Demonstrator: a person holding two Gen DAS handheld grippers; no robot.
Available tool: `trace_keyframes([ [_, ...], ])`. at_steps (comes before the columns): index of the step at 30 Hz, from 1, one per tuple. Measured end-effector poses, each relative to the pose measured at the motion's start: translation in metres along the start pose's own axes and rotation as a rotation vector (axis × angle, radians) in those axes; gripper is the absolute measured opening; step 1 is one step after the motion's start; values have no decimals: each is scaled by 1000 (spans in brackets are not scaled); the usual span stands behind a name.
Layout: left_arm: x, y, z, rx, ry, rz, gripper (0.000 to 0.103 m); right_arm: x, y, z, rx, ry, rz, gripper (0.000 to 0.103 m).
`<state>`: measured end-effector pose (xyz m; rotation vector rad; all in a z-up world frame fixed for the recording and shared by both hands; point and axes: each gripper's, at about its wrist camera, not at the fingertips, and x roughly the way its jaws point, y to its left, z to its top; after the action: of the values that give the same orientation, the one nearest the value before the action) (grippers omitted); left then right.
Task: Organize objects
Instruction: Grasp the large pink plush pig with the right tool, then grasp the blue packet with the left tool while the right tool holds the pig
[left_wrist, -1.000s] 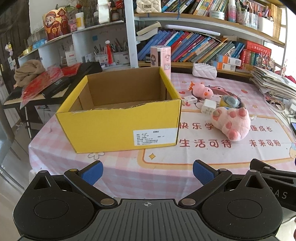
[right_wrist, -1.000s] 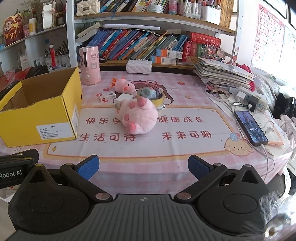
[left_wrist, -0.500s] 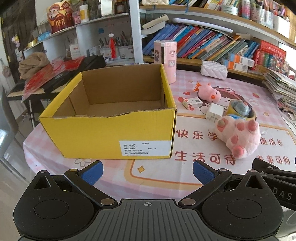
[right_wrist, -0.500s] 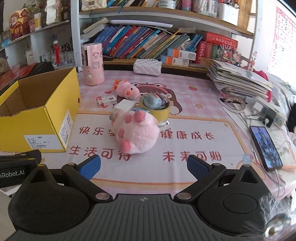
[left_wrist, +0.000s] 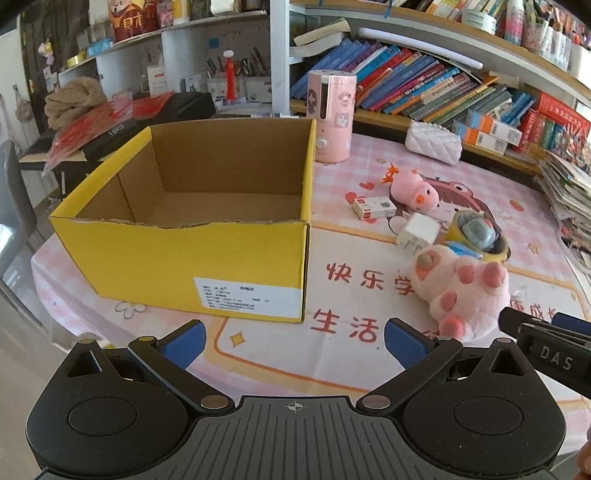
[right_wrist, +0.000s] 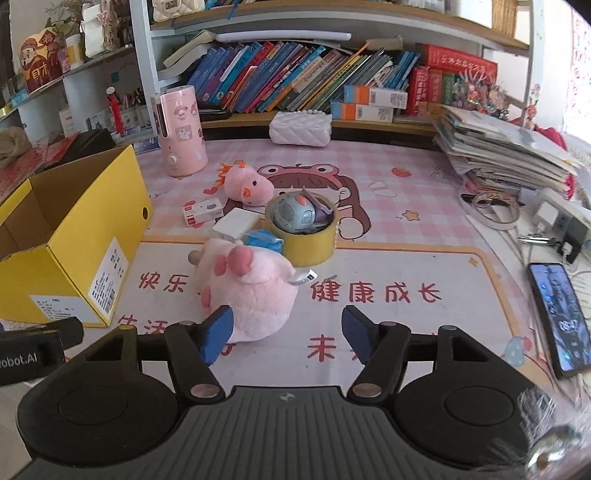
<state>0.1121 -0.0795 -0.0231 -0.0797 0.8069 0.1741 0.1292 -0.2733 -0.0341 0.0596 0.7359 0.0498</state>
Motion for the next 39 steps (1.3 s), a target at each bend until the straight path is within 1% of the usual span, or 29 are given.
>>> trace_keyframes([
  [1, 1, -1, 1, -4, -1, 10, 103, 3, -1, 2, -6, 1, 15, 65],
  [3, 2, -3, 3, -19, 0, 33, 103, 9, 0, 6, -26, 5, 35, 72],
  [4, 4, -2, 3, -28, 2, 44, 103, 12, 0, 8, -36, 7, 43, 77],
  [7, 8, 0, 4, -57, 16, 80, 103, 25, 2, 15, -60, 22, 68, 84],
  [13, 8, 8, 0, -101, 24, 130, 103, 61, 7, 23, -96, 83, 93, 89],
  [14, 9, 9, -1, -104, 27, 135, 103, 67, 8, 25, -97, 93, 103, 91],
  [16, 9, 9, -2, -108, 37, 140, 103, 75, 12, 26, -108, 105, 128, 91],
  [18, 9, 10, -2, -114, 45, 138, 103, 81, 17, 27, -134, 119, 154, 89],
  [19, 9, 9, -2, -115, 46, 134, 103, 83, 18, 28, -146, 130, 174, 82],
  [20, 9, 9, -2, -115, 46, 130, 103, 83, 18, 28, -153, 142, 202, 66],
  [21, 9, 7, -1, -114, 43, 126, 103, 82, 19, 29, -159, 149, 221, 64],
  [23, 9, 3, 0, -105, 38, 111, 103, 75, 17, 33, -162, 148, 251, 58],
  [25, 9, -3, 1, -85, 30, 87, 103, 64, 9, 39, -128, 142, 287, 56],
  [26, 10, -7, 1, -72, 26, 74, 103, 55, 3, 42, -108, 119, 297, 56],
  [27, 11, -12, 2, -59, 23, 58, 103, 44, -3, 45, -97, 78, 296, 56],
  [30, 16, -29, 5, -24, 16, 2, 103, 21, -18, 51, -91, -44, 235, 56],
  [32, 18, -43, 9, 3, 8, -40, 103, 16, -29, 54, -68, -88, 179, 57],
  [35, 24, -63, 13, 45, -4, -95, 103, 14, -49, 57, -30, -107, 115, 57],
  [37, 31, -73, 16, 56, 10, -117, 102, 15, -60, 55, -17, -100, 86, 57],
  [39, 40, -81, 19, 51, 31, -142, 99, 18, -69, 53, -10, -84, 65, 57],
])
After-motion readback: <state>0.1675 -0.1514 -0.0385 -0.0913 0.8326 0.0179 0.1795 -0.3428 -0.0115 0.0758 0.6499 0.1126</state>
